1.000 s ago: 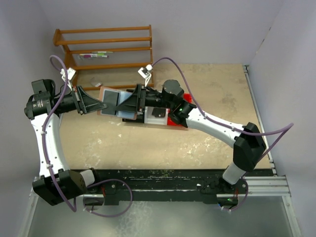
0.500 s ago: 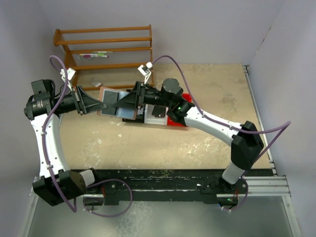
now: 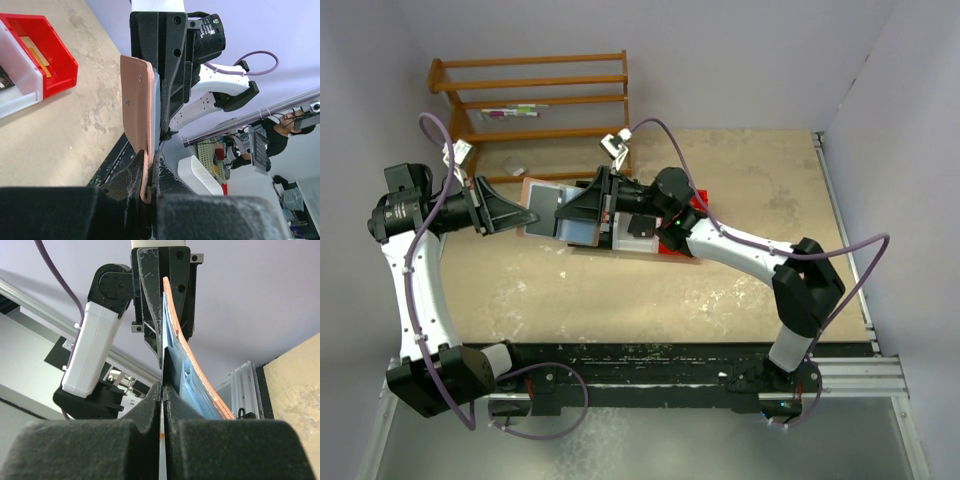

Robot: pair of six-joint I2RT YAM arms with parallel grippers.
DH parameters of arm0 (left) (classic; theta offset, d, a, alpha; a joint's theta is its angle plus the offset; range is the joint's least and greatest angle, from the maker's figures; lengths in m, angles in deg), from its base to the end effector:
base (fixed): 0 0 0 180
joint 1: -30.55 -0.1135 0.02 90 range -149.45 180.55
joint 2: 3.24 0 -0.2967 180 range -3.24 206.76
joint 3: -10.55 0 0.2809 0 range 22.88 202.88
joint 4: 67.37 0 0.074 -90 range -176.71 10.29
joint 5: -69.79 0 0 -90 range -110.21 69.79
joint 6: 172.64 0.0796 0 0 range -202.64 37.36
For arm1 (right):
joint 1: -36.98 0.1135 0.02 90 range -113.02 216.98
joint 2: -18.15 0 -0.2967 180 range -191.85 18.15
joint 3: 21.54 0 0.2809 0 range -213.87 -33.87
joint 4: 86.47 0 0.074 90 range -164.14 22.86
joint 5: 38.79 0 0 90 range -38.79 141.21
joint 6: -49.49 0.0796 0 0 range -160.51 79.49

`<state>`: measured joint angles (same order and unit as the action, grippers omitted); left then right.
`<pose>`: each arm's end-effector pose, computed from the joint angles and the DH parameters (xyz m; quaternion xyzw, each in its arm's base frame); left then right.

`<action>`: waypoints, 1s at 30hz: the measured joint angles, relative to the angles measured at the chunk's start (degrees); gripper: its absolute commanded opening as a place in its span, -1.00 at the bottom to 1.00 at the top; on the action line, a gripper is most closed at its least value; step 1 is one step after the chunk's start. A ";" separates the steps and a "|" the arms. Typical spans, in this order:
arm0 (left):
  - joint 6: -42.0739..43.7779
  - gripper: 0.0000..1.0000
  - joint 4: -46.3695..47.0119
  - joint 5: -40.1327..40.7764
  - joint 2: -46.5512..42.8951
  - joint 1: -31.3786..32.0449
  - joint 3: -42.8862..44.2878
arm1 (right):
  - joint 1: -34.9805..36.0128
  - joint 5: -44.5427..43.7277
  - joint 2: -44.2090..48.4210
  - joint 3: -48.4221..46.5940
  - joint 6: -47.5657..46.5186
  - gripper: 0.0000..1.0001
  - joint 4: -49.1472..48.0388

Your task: Take the credit cards out of the card holder

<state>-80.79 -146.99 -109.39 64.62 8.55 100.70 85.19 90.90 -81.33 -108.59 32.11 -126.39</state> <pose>0.2233 0.0044 0.4316 0.0749 0.7074 -0.6178 0.3352 0.2708 0.3792 0.4081 -0.1805 0.5384 0.7862 0.2438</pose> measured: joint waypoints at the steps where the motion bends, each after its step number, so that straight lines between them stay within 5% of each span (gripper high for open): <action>1: 0.28 -0.92 -0.39 -0.20 0.00 0.00 0.09 | 0.00 0.15 -0.02 0.15 0.35 -1.00 -0.55; 30: 0.79 -1.00 -3.58 0.74 -0.31 0.37 0.83 | -0.90 0.11 1.44 6.54 2.29 -1.00 -7.30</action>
<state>-80.01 -150.58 -108.65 64.31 8.92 101.53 84.29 91.01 -79.89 -102.06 34.41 -133.69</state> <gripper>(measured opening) 0.058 0.005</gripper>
